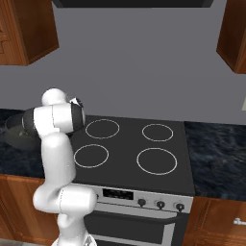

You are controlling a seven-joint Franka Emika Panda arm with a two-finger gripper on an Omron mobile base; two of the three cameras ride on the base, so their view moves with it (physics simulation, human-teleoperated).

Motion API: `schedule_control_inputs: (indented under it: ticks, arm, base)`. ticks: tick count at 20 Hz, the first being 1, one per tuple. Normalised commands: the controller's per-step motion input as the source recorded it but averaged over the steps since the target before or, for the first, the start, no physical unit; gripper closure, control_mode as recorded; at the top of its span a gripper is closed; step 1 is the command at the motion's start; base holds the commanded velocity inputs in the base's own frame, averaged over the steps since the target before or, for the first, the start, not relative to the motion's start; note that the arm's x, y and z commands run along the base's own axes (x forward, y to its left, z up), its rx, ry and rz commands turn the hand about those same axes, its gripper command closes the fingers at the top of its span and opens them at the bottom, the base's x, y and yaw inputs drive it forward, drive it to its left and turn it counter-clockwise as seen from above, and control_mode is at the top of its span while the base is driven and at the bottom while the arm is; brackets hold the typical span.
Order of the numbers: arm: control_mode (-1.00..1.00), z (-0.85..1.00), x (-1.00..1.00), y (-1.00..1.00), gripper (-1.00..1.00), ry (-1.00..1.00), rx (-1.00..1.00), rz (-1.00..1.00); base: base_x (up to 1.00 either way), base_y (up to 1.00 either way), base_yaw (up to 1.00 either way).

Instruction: Turn on the sink faucet. Then move the squash from the counter to the sink. Turn off the sink. Move the vegetable from the sink to the pot next to the stove. Finally move the pot to the front left burner.

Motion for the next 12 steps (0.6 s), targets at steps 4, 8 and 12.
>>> schedule_control_inputs:
  ticks: [4,8,12]
  arm:
    - [-1.00,0.15,-0.12,-0.29,1.00,0.01,0.00,-0.25]
    - [-1.00,0.25,-0.17,-0.30,1.00,0.00,0.00,-0.29]
    - [-1.00,0.32,-0.14,-0.31,1.00,0.00,-0.04,-0.31]
  base:
    - [0.00,0.00,0.00]
    - [0.00,0.00,0.00]
    - [0.00,0.00,0.00]
